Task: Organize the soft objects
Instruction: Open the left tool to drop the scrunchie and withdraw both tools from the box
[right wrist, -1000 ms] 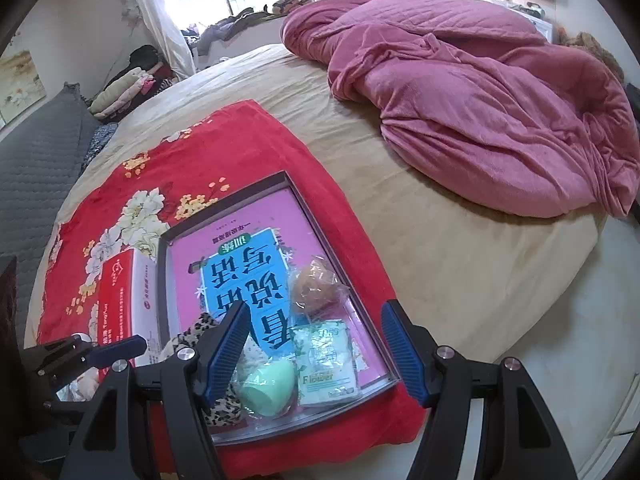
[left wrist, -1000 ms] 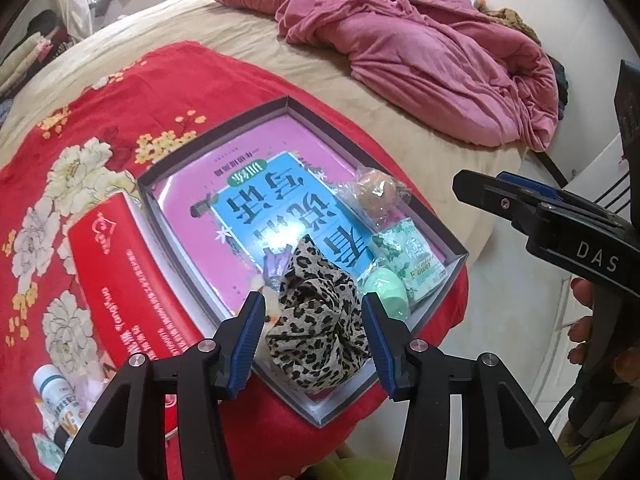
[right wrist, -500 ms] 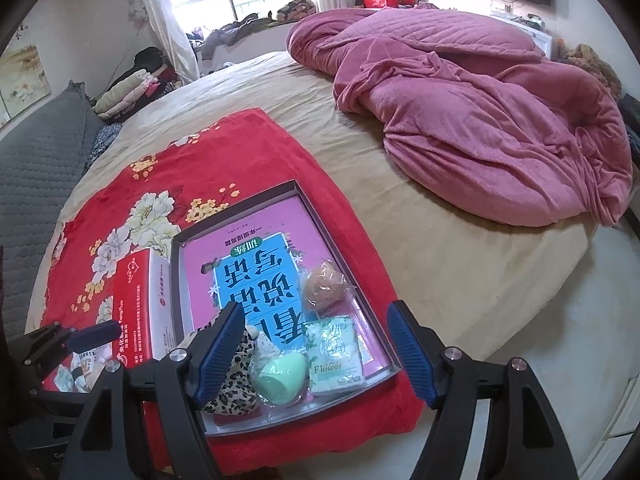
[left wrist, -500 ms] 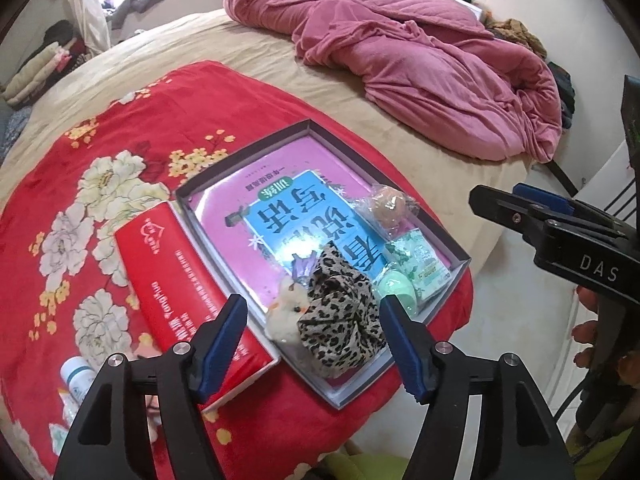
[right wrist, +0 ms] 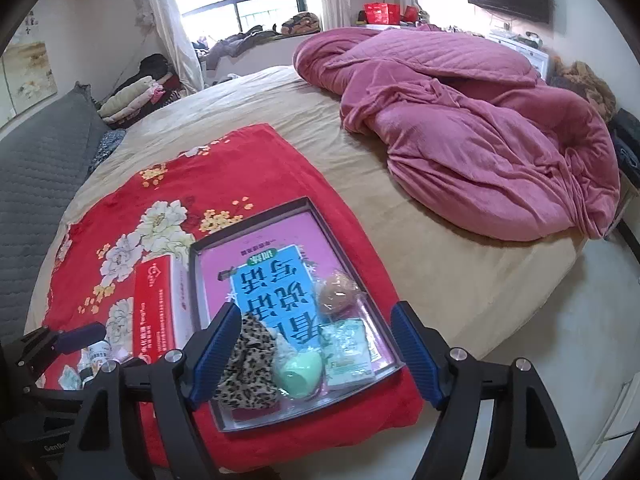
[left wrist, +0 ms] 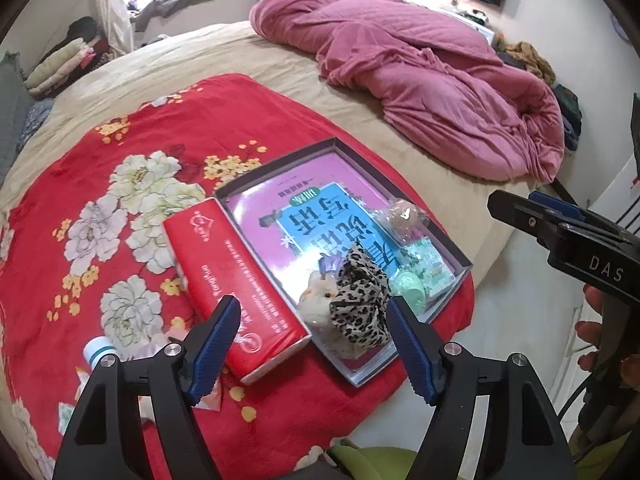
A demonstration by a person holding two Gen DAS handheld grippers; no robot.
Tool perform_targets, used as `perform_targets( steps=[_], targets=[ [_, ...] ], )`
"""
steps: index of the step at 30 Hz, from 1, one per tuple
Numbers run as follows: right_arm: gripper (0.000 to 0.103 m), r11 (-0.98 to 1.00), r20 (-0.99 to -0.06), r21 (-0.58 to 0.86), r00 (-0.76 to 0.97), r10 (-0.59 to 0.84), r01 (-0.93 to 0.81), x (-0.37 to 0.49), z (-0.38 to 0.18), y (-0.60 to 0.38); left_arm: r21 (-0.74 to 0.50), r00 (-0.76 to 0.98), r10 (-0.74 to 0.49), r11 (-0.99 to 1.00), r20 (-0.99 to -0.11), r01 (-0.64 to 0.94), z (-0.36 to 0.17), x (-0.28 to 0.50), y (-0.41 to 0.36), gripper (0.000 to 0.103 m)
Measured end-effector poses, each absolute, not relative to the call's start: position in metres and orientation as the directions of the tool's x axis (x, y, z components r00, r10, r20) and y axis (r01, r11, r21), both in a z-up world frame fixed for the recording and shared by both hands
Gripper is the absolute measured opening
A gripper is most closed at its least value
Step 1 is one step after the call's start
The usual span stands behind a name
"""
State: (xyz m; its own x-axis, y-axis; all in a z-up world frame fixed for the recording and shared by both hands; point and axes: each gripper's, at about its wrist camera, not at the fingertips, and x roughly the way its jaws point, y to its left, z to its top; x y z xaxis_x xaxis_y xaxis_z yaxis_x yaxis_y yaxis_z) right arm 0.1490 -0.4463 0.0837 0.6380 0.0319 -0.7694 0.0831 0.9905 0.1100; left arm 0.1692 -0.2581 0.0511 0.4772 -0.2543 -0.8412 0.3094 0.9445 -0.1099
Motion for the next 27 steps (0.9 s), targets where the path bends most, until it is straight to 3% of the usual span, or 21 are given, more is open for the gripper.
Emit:
perform_targets(
  steps=[27],
  targets=[
    [0.077, 0.991, -0.724, 0.103, 0.676, 0.137, -0.091, 0.122, 0.125, -0.344, -0.089, 0.577, -0.164, 0.984, -0.801, 0.155, 0.085, 0.118, -0.166, 0.077]
  ],
)
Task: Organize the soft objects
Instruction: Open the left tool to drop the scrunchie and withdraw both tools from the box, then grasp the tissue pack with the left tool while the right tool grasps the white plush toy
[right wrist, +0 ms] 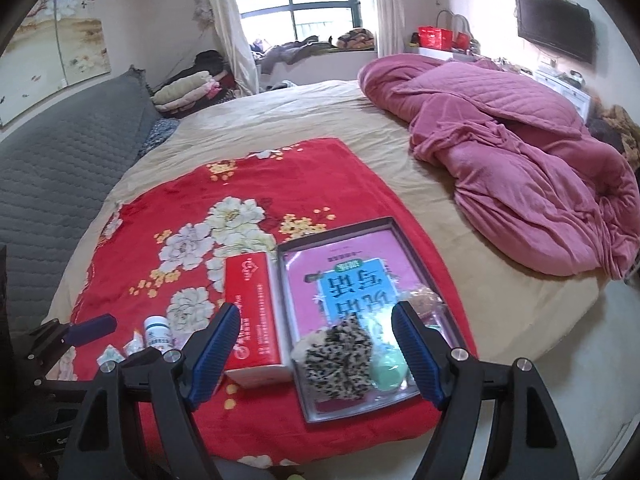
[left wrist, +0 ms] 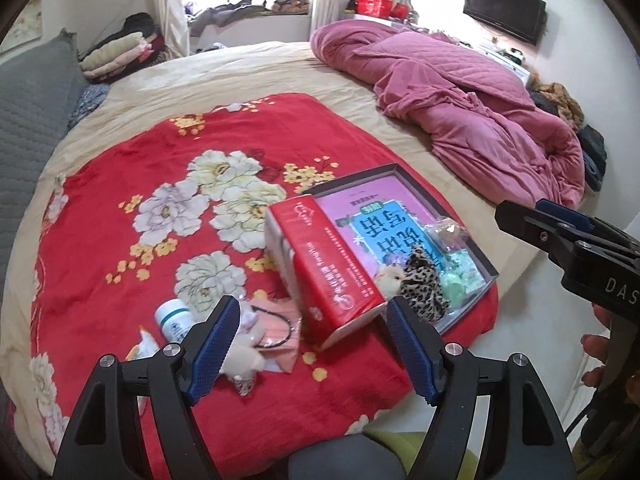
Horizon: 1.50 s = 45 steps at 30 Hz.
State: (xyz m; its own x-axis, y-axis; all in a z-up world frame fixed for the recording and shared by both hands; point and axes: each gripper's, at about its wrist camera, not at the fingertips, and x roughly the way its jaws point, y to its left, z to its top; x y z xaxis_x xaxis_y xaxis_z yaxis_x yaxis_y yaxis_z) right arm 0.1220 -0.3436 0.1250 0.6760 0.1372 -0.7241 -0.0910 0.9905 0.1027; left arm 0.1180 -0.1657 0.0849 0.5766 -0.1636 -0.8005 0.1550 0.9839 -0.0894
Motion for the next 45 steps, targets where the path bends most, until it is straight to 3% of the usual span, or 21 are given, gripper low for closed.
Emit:
perform_targets(
  steps=[19, 45],
  targets=[
    [0.078, 0.973, -0.710, 0.091, 0.672, 0.211, -0.210, 0.105, 0.137, -0.284, -0.101, 0.607, -0.101, 0.994, -0.788, 0.034, 0.090, 0.083, -0.095, 0.077],
    [0.078, 0.922, -0.769, 0.058, 0.571, 0.286, -0.384, 0.099, 0.094, -0.190, -0.107, 0.563, 0.000, 0.982, -0.827, -0.157, 0.055, 0.050, 0.009, 0.077]
  ],
)
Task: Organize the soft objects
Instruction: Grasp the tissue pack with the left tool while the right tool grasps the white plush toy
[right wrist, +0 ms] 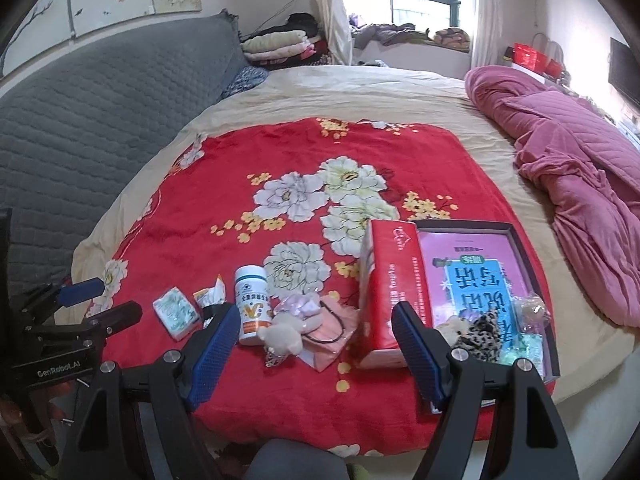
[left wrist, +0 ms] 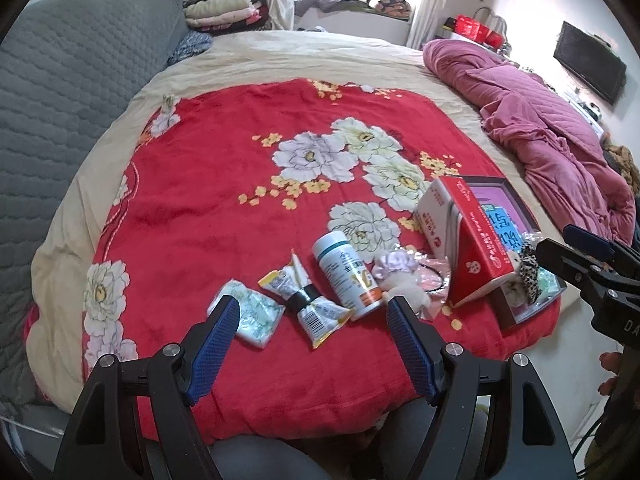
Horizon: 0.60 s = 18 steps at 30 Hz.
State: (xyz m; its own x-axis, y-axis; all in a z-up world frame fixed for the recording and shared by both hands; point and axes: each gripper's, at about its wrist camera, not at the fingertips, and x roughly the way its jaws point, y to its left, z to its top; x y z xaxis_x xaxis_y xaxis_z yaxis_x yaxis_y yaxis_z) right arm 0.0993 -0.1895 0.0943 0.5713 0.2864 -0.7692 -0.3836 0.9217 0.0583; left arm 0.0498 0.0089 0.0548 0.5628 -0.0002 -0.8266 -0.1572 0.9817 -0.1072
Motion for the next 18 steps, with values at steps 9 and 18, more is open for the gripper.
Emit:
perform_targets(
  steps=[9, 18],
  targets=[
    [0.078, 0.913, -0.803, 0.063, 0.523, 0.286, -0.402, 0.105, 0.070, -0.176, -0.119, 0.510, 0.008, 0.969, -0.860, -0.216, 0.020, 0.049, 0.037, 0.077],
    [0.078, 0.907, -0.839, 0.072, 0.467, 0.280, -0.414, 0.112, 0.039, -0.164, -0.126, 0.436, 0.006, 0.953, -0.900, -0.274, -0.024, 0.048, 0.061, 0.077]
  ],
)
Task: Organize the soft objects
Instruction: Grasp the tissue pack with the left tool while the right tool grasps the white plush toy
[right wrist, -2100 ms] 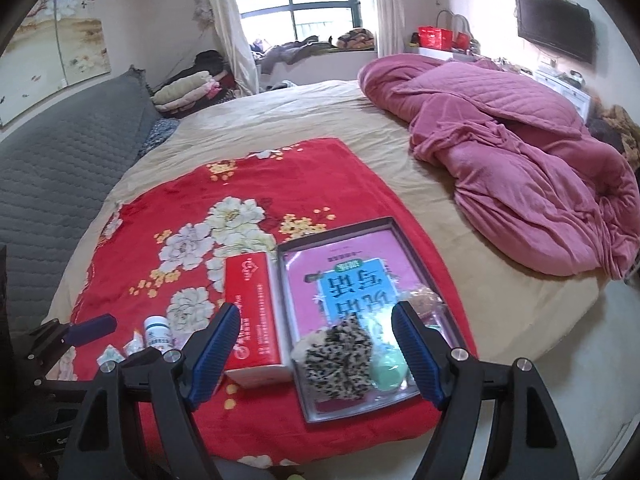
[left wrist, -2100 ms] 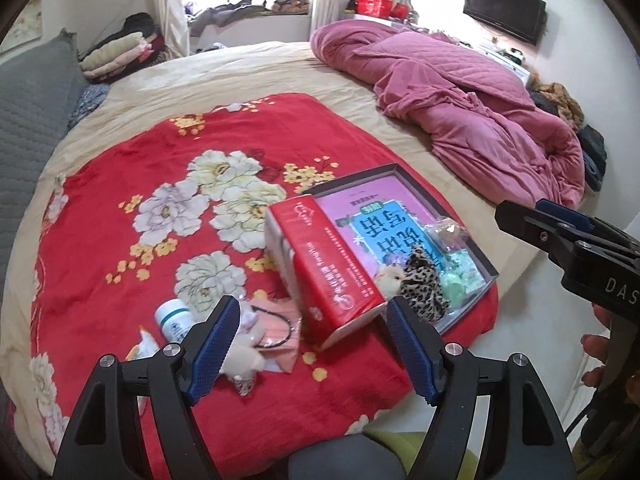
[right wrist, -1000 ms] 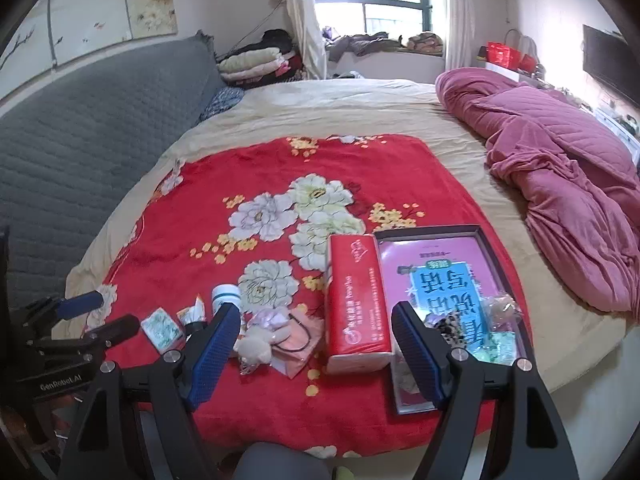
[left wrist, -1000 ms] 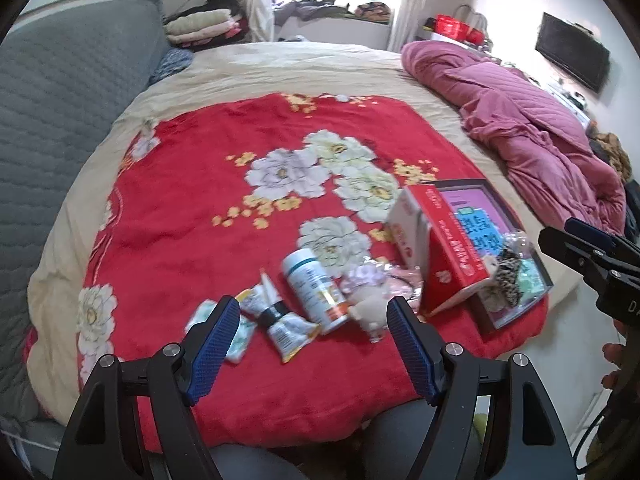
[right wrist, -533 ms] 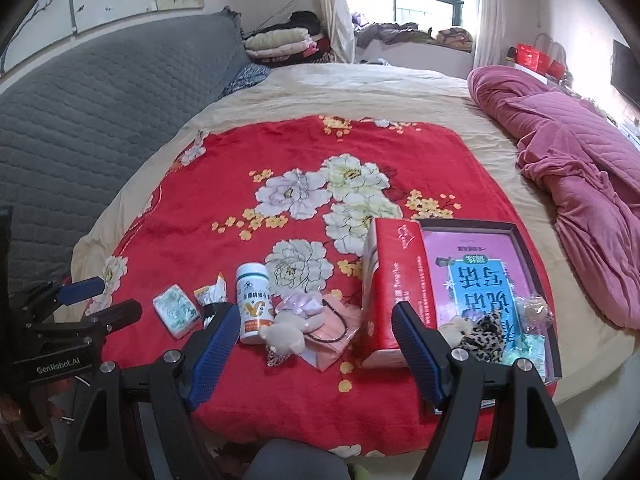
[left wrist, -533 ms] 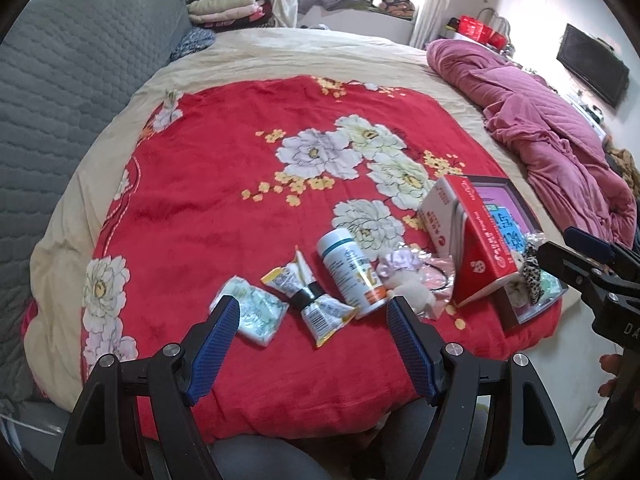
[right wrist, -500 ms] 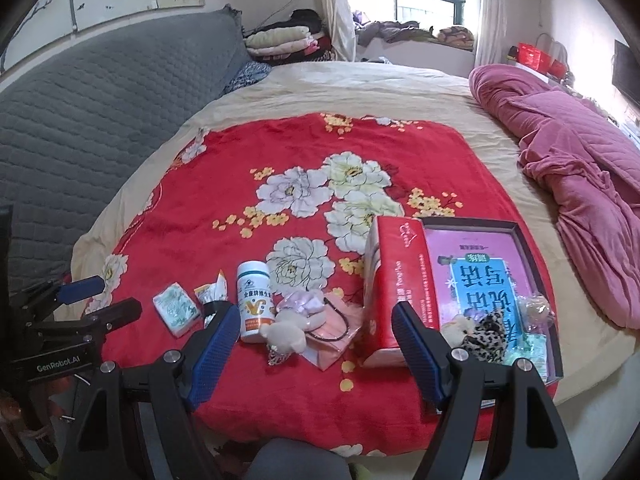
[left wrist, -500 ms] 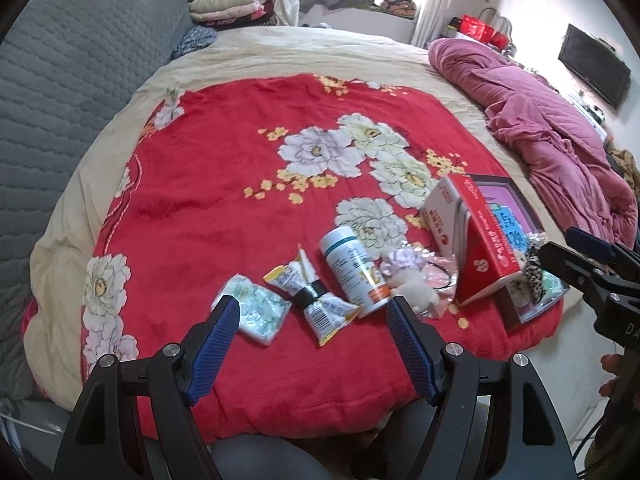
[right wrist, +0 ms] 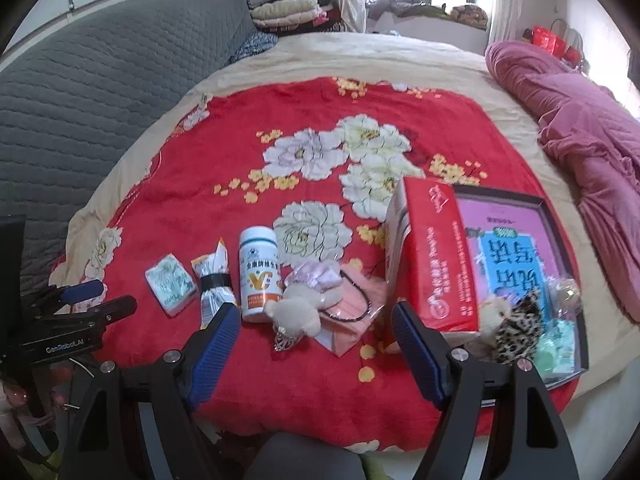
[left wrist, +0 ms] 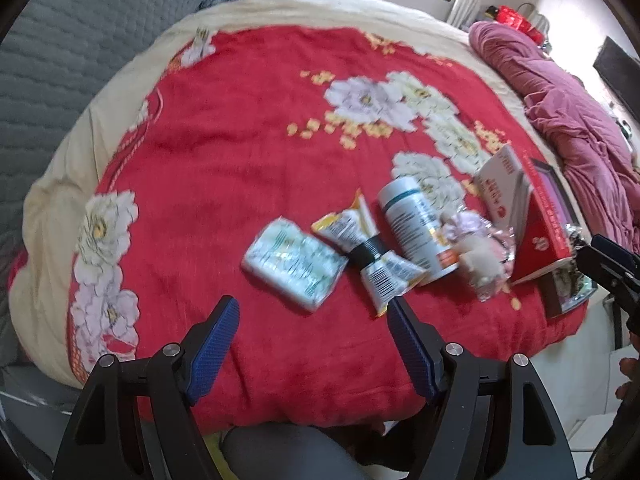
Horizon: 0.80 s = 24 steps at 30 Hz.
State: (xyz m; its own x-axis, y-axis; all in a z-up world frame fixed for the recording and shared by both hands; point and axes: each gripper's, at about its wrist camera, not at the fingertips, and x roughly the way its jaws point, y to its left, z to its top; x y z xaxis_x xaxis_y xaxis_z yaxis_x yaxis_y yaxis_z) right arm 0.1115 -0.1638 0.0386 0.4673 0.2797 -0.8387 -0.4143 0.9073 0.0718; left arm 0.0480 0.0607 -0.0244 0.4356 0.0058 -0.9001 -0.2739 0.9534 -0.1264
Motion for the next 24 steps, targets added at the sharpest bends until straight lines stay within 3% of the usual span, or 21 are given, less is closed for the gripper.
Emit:
perform_targets(
  steps=[15, 19, 24],
  targets=[
    [0.078, 0.908, -0.882, 0.084, 0.394, 0.260, -0.411, 0.129, 0.000, -0.154, -0.162, 0.342, -0.051, 0.939, -0.938, -0.305, -0.090, 0.087, 0.084, 0.077],
    [0.078, 0.912, -0.889, 0.085, 0.383, 0.251, -0.401, 0.133, -0.006, -0.155, -0.242, 0.348, -0.108, 0.897, -0.931, -0.370, -0.092, 0.095, 0.093, 0.078],
    [0.078, 0.913, -0.892, 0.082, 0.379, 0.246, -0.399, 0.138, -0.010, -0.153, -0.251, 0.324, -0.104, 0.857, -0.940, -0.451, -0.100, 0.109, 0.105, 0.078]
  ],
)
